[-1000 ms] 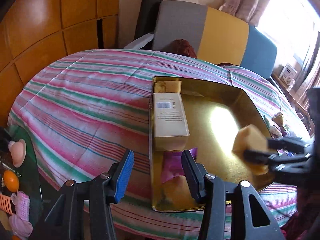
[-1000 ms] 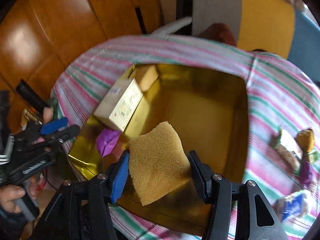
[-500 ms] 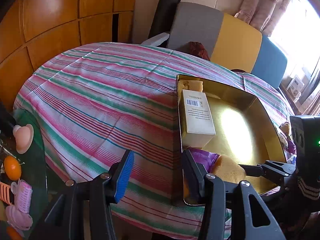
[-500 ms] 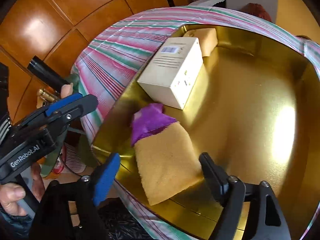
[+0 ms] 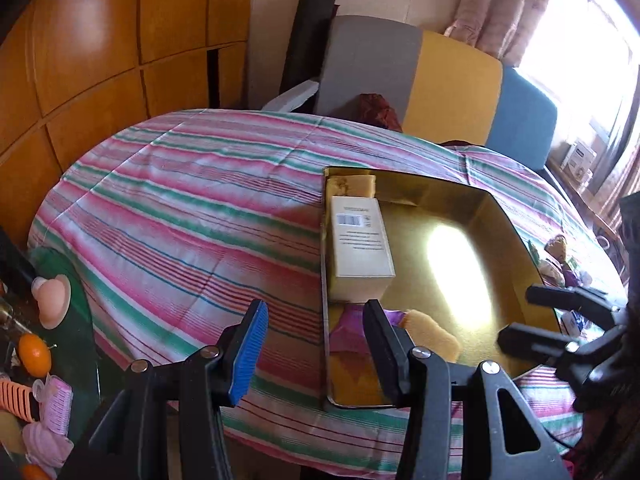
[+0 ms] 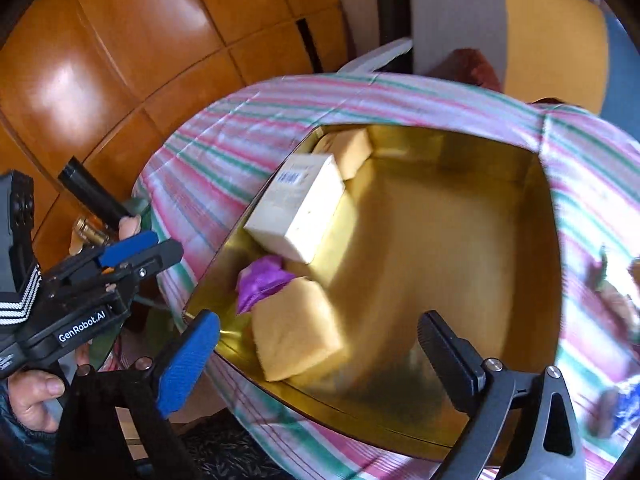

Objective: Organize objects
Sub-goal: 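Release the pouch from the left tool while the right tool places the sponge in the box, then reach the left tool to the blue Tempo tissue pack and grasp it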

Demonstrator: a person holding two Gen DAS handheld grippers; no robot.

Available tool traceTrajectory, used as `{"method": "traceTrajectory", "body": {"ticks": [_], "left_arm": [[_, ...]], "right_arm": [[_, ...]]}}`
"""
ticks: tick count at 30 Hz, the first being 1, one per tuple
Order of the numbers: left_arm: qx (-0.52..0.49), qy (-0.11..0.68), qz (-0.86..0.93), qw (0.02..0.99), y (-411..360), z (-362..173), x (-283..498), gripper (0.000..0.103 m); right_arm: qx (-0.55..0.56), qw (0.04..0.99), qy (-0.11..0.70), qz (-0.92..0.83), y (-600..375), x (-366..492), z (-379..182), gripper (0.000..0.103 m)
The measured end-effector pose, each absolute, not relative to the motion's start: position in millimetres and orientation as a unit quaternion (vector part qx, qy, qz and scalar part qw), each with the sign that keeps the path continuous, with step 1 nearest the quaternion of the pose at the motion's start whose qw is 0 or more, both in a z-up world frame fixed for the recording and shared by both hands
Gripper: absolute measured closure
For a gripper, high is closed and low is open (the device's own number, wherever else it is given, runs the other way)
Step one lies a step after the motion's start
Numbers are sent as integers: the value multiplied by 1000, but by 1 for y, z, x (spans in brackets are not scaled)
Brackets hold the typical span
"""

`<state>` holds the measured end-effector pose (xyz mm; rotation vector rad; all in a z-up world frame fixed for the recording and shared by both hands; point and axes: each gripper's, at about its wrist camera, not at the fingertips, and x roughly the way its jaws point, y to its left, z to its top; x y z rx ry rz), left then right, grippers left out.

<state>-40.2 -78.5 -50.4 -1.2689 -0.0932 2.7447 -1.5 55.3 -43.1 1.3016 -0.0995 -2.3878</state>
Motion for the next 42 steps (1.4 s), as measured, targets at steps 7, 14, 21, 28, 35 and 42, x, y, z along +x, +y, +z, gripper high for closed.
{"method": "traceTrajectory", "body": {"ticks": [7, 14, 21, 28, 35, 42], "left_arm": [[-411, -5, 908, 83, -49, -40, -36, 53], [-409, 25, 905, 113, -17, -35, -35, 53], [-412, 48, 896, 160, 24, -32, -35, 53], [-428, 67, 877, 207, 75, -33, -39, 53], [-425, 111, 855, 274, 147, -34, -36, 53], [-424, 178, 813, 357, 234, -48, -29, 53]], "right_arm": [[448, 155, -49, -879, 119, 13, -26, 0], [431, 76, -76, -896, 199, 25, -17, 0], [412, -25, -101, -905, 294, 40, -10, 0], [380, -151, -154, -900, 395, 58, -24, 0], [345, -222, -294, -863, 459, 83, -38, 0], [351, -216, -313, -855, 461, 81, -43, 0]]}}
